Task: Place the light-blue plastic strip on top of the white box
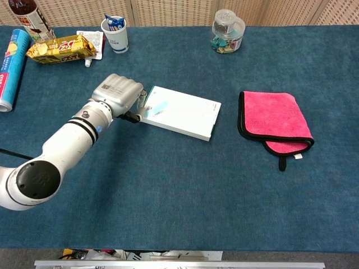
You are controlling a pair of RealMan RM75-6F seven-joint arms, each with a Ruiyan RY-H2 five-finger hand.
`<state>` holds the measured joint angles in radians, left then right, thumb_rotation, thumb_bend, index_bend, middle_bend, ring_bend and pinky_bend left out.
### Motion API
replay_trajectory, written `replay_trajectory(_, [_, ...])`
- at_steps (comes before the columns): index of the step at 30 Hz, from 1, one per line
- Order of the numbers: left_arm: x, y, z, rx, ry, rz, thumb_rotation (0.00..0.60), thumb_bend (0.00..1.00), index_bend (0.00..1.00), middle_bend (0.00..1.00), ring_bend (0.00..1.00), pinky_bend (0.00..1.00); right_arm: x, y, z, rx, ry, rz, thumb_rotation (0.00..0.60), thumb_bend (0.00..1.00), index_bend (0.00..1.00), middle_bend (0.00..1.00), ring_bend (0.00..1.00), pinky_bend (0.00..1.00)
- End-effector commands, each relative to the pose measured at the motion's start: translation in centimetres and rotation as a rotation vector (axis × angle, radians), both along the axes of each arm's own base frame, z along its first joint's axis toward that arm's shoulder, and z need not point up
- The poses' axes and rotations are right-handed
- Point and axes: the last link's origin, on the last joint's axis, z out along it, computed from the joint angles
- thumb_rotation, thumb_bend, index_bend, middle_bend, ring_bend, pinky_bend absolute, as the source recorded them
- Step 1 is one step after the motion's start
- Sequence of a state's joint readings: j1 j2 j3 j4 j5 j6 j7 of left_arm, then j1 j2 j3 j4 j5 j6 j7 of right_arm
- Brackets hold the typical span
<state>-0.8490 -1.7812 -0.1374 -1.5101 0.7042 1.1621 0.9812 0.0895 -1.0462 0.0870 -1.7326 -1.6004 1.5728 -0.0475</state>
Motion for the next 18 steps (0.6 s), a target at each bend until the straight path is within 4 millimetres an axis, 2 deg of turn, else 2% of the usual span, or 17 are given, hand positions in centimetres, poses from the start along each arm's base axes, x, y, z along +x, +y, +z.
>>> replay_trajectory(1, [0.1, 0.0, 0.2, 0.006, -0.002, -0.004, 0.362, 0.51, 0.46, 1.00, 0.99, 0.98, 0.0, 0.0, 0.0, 0.001, -0.001, 0.001, 0.600, 0.16, 0.39, 0.42, 0.44, 0.54])
replay_trajectory(12, [1.1, -1.7, -0.2, -0.049, -0.040, -0.039, 0.363, 0.51, 0.46, 1.00, 0.99, 0.98, 0.0, 0.1, 0.0, 0.001, -0.002, 0.003, 0.600, 0.16, 0.39, 0.42, 0.44, 0.54])
replay_trajectory(18, [1.2, -1.5, -0.5, -0.045, -0.040, -0.032, 0.362, 0.51, 0.46, 1.00, 0.99, 0.98, -0.1, 0.2, 0.3, -0.007, -0.001, -0.001, 0.600, 0.16, 0.39, 0.42, 0.44, 0.54])
